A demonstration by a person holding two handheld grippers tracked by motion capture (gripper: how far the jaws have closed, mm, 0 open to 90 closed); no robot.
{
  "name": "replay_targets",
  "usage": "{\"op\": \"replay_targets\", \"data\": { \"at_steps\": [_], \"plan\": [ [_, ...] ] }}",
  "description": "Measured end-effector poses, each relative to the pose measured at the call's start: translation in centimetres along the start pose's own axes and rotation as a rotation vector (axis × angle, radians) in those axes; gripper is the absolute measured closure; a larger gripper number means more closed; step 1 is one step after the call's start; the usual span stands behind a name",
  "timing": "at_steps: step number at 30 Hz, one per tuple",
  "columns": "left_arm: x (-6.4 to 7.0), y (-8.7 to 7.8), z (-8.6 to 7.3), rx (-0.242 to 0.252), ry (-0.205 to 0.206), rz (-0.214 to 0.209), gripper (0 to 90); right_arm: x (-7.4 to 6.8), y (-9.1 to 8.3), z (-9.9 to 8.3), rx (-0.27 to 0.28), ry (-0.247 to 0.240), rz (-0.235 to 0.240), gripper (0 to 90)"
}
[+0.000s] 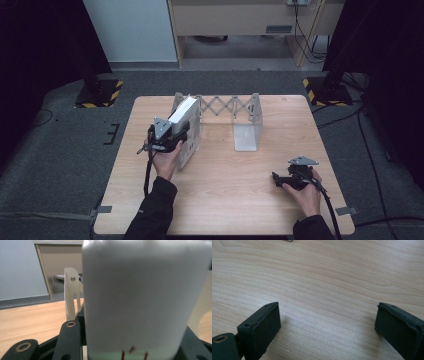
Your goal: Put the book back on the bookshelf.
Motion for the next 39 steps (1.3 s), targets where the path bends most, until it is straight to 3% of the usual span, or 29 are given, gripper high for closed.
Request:
{"op": "replay_targets", "data": {
  "at_steps": [3, 9, 15, 19, 23, 30, 39],
  "plan": [
    [-0.2, -1.0, -1.0, -0.021, -0.002, -0.005, 51.2, 0.0, 0.0, 0.0, 0.000, -0.001, 0.000, 6.2],
    [0.3, -1.3, -1.2, -0.012, 0.011, -0.012, 50.9, 0.0, 0.0, 0.0, -0.001, 0.000, -0.002, 6.0],
    [0.2, -1.4, -2.0, 0.052, -0.013, -0.005, 50.0, -0.1, 0.0, 0.0, -0.005, 0.003, 0.002, 5.1],
    [0.4, -1.4, -2.0, 0.054, -0.003, 0.012, 50.6, -0.1, 0.0, 0.0, -0.004, -0.008, 0.010, 5.1],
    [0.6, -1.0, -2.0, 0.074, 0.000, 0.047, 51.6, -0.1, 0.0, 0.0, -0.004, -0.008, 0.009, 5.1],
    [1.1, 0.5, -1.9, 0.101, 0.005, 0.066, 51.7, -0.1, 0.1, 0.0, -0.006, -0.009, 0.014, 4.8],
    [0.3, 1.2, -1.8, 0.109, -0.009, 0.101, 51.5, -0.1, 0.1, 0.0, -0.005, -0.009, 0.012, 4.8]
  ]
}}
Point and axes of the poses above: each handheld gripper's, and its own axes: y roughly forward along the jaws, z roughly out of its top, x roughly to its right, the point moved 4 cm from there along y, roughly forward along the jaws, and after that the axes turned 6 degrees about x, right-handed, at the moved point
